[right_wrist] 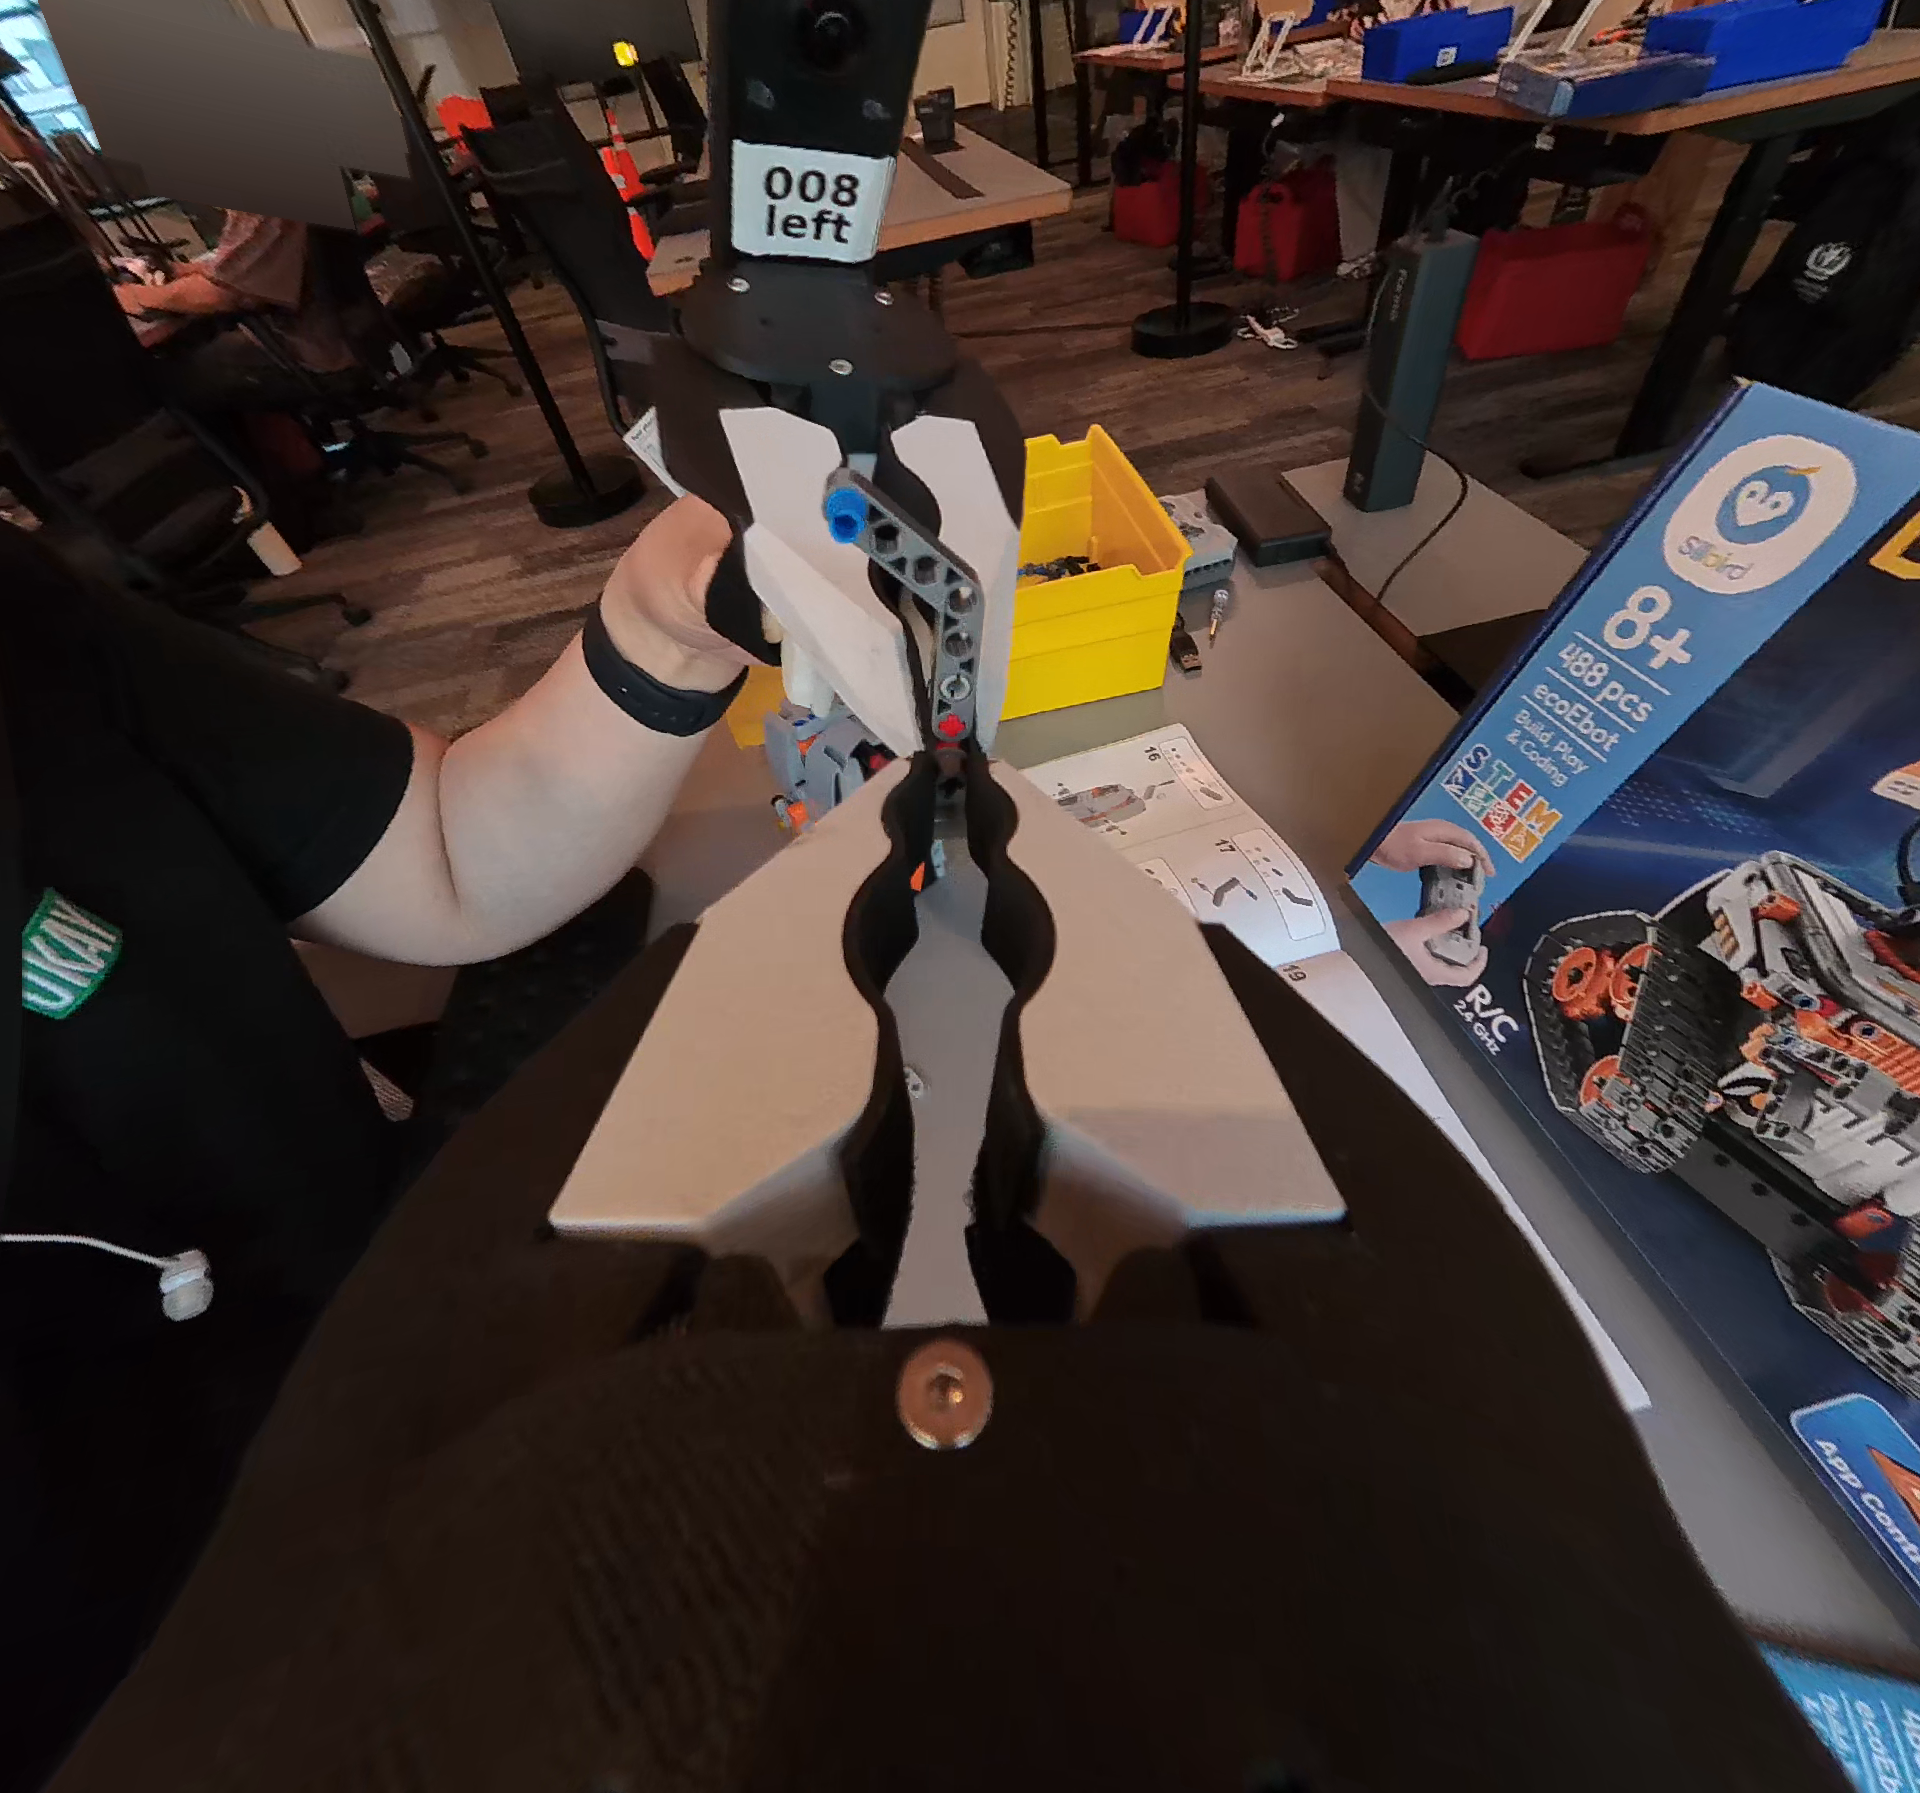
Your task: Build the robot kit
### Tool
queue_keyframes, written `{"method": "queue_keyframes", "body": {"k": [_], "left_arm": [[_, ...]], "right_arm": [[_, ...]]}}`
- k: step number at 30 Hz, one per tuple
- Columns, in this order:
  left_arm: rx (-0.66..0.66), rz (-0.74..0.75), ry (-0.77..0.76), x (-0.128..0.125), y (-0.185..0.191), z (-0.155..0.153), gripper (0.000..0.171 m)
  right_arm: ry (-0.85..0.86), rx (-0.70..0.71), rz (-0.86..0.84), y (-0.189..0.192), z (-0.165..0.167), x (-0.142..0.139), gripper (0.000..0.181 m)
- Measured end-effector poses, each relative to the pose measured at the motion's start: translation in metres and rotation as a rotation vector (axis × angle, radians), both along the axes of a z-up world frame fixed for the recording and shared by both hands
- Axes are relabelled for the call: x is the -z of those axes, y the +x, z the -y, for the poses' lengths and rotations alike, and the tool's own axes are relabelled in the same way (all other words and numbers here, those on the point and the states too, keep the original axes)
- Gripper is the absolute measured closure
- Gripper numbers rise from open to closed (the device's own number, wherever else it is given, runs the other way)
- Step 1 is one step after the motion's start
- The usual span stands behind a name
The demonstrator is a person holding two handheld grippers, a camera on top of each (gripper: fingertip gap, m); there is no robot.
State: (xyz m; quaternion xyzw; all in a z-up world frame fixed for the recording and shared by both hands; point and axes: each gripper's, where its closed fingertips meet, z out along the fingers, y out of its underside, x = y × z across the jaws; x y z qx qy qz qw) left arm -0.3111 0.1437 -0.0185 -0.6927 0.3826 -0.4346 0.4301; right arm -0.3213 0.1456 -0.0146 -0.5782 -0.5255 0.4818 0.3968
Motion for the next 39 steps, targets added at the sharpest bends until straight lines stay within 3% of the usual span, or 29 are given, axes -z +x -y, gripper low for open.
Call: {"method": "queue_keyframes", "body": {"k": [6, 16, 23, 39], "left_arm": [[-0.018, -0.04, 0.0, 0.006, 0.0, -0.002, 0.166], [0.096, 0.037, -0.037, -0.001, 0.004, 0.012, 0.166], [0.125, -0.012, -0.046, 0.009, 0.006, 0.016, 0.166], [0.019, -0.004, -0.045, 0.011, 0.001, -0.003, 0.166]], "right_arm": [[-0.01, 0.001, 0.026, 0.0, -0.002, 0.006, 0.176], [-0.081, -0.152, -0.074, 0.003, 0.013, -0.003, 0.176], [-0.081, -0.176, -0.013, 0.005, 0.017, 0.008, 0.176], [-0.034, -0.028, -0.004, -0.001, -0.003, 0.007, 0.176]]}}
